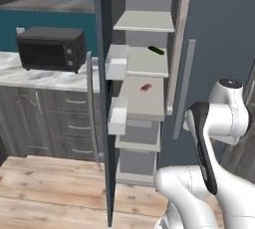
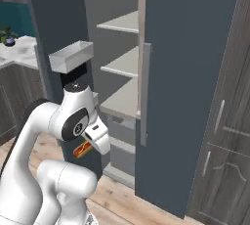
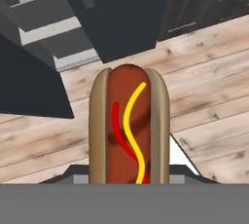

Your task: Store the hot dog in the freezer for long-term storage. Close the freezer door after placing the cooked food.

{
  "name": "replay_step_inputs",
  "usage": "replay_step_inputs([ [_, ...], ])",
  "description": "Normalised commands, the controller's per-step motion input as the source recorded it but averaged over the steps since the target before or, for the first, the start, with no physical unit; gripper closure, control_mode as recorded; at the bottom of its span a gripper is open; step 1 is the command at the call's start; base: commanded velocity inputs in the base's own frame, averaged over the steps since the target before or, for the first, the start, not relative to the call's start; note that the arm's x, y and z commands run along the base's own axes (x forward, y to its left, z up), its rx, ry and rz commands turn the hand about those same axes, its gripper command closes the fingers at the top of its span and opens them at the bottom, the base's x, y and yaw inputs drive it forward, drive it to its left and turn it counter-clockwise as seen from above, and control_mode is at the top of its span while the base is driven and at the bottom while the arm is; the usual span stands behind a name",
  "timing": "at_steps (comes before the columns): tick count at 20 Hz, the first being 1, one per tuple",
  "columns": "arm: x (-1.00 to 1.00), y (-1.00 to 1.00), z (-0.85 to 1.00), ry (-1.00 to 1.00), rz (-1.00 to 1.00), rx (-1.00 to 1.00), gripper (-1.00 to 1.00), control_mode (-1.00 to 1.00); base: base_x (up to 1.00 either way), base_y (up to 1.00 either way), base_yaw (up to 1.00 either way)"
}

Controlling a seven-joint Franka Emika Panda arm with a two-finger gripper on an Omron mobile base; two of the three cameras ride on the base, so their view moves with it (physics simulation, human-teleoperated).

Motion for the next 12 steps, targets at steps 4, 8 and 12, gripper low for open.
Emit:
replay_step_inputs([
  [4,0.0,0.0,0.0,0.0,0.0,0.0,1.0,1.0,0.6,-0.37,0.48],
  [8,0.0,0.0,0.0,0.0,0.0,0.0,1.0,1.0,0.74,-0.25,0.42],
  [12,0.0,0.0,0.0,0.0,0.0,0.0,1.0,1.0,0.18,-0.4,0.31],
])
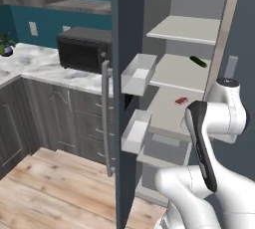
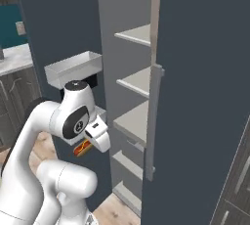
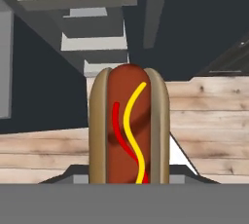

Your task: Store the hot dog in the freezer for long-term storage. Close the freezer door after placing the cooked food.

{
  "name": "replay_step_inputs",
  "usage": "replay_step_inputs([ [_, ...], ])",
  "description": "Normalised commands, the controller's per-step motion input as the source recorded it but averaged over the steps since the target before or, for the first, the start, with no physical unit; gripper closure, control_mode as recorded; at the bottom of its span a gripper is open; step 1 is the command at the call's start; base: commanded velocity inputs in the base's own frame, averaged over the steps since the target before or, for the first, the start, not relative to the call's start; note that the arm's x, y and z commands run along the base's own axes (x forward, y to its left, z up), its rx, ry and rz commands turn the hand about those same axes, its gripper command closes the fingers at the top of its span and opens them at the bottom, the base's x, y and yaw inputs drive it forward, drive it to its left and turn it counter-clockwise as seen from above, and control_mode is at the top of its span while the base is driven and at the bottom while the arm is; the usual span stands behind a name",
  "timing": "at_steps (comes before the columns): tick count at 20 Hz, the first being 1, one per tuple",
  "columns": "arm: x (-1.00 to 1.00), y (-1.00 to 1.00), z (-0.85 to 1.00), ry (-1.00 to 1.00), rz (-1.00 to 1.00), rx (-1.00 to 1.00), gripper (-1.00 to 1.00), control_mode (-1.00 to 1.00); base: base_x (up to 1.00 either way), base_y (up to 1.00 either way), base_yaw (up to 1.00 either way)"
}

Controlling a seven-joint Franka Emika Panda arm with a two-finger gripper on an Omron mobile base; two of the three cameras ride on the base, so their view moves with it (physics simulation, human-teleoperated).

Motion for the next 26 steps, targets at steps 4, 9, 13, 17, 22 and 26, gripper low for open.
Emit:
replay_step_inputs([
  [4,0.0,0.0,0.0,0.0,0.0,0.0,1.0,1.0,0.0,0.0,0.18],
  [9,0.0,0.0,0.0,0.0,0.0,0.0,1.0,1.0,0.25,-0.14,0.16],
  [13,0.0,0.0,0.0,0.0,0.0,0.0,1.0,1.0,0.49,-0.33,0.21],
  [17,0.0,0.0,0.0,0.0,0.0,0.0,1.0,1.0,0.04,0.0,0.05],
  [22,0.0,0.0,0.0,0.0,0.0,0.0,1.0,1.0,0.14,0.01,0.02],
  [26,0.0,0.0,0.0,0.0,0.0,0.0,1.0,1.0,0.34,-0.11,0.11],
])
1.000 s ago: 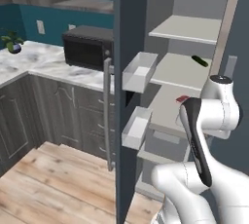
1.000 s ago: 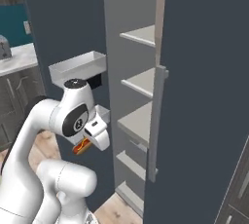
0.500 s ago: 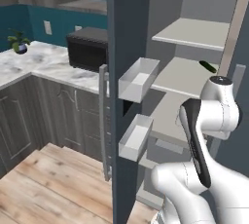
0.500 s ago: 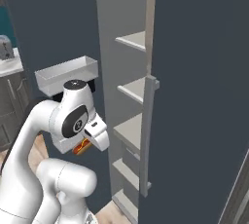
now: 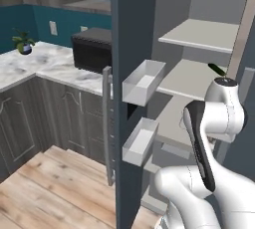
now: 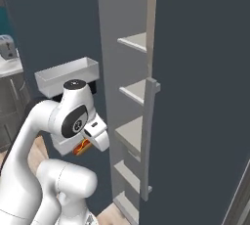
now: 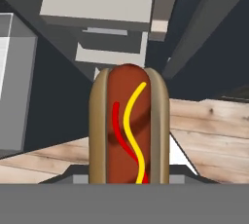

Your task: Store the hot dog in the freezer for long-term storage. Close the freezer door after placing the cooked food.

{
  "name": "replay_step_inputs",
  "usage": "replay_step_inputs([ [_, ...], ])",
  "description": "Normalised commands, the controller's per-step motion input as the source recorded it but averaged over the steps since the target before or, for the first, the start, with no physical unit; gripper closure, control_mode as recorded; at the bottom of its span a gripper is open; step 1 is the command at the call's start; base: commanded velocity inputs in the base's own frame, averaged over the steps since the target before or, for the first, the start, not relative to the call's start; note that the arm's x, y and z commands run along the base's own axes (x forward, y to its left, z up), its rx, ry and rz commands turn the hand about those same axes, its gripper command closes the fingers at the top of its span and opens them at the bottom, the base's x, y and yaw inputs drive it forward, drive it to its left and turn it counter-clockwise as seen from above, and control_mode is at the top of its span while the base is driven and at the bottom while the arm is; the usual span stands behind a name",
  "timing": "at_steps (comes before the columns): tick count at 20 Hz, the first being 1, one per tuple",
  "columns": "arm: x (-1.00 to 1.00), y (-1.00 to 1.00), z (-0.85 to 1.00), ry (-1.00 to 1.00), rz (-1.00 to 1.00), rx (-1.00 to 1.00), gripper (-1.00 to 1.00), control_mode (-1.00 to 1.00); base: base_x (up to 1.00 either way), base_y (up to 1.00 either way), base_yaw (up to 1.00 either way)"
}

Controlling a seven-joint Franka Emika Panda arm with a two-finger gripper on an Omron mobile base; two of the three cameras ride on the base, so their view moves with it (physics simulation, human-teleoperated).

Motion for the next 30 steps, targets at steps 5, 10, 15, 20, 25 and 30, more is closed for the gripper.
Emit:
replay_step_inputs([
  [5,0.0,0.0,0.0,0.0,0.0,0.0,1.0,1.0,0.24,-0.11,0.13],
  [10,0.0,0.0,0.0,0.0,0.0,0.0,1.0,1.0,0.26,-0.32,0.25],
  [15,0.0,0.0,0.0,0.0,0.0,0.0,1.0,1.0,0.07,-0.47,0.24],
  [20,0.0,0.0,0.0,0.0,0.0,0.0,1.0,1.0,0.0,-0.05,0.07],
  [25,0.0,0.0,0.0,0.0,0.0,0.0,1.0,1.0,0.0,-0.08,0.0],
  [30,0.0,0.0,0.0,0.0,0.0,0.0,1.0,1.0,0.0,0.0,0.0],
])
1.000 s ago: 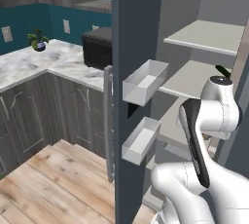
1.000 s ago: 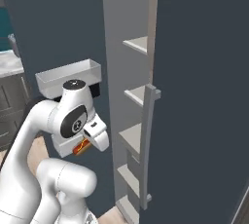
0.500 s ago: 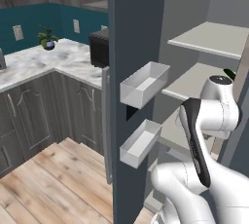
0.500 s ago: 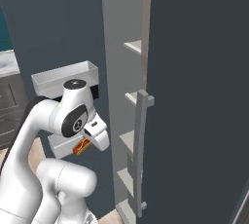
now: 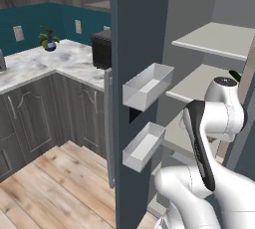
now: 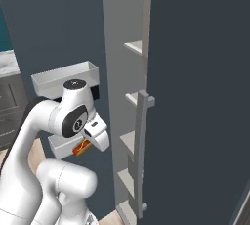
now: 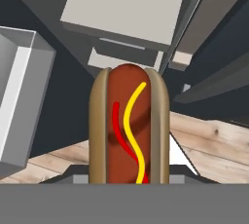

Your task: Store the hot dog in the freezer for long-term storage. Close the freezer door after placing the cooked food.

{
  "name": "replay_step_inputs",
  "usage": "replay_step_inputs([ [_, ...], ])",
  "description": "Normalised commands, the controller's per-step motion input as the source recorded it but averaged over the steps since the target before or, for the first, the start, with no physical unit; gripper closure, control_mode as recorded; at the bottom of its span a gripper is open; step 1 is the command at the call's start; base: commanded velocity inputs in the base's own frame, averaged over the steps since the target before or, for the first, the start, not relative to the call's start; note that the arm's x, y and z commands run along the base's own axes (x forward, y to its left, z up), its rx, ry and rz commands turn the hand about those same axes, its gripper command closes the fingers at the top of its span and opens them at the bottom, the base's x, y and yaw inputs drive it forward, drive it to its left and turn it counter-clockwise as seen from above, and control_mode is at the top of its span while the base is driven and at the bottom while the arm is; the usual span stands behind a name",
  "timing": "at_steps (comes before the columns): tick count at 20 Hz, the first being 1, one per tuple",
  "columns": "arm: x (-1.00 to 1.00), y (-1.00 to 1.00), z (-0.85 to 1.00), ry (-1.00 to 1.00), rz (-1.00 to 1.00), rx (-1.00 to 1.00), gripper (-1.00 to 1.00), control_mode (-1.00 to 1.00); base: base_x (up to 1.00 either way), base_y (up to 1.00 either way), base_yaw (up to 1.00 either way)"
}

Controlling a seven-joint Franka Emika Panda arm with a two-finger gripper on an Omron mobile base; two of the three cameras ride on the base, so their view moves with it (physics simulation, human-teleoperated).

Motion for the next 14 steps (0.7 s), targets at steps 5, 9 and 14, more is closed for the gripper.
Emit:
replay_step_inputs([
  [5,0.0,0.0,0.0,-0.01,0.0,0.0,1.0,-1.0,0.0,0.0,0.0],
  [9,0.08,0.0,-0.01,-0.12,-0.08,0.0,1.0,-1.0,0.0,0.0,0.0],
  [14,0.49,0.0,-0.07,-0.1,-0.22,-0.01,1.0,-1.0,0.0,0.0,0.0],
])
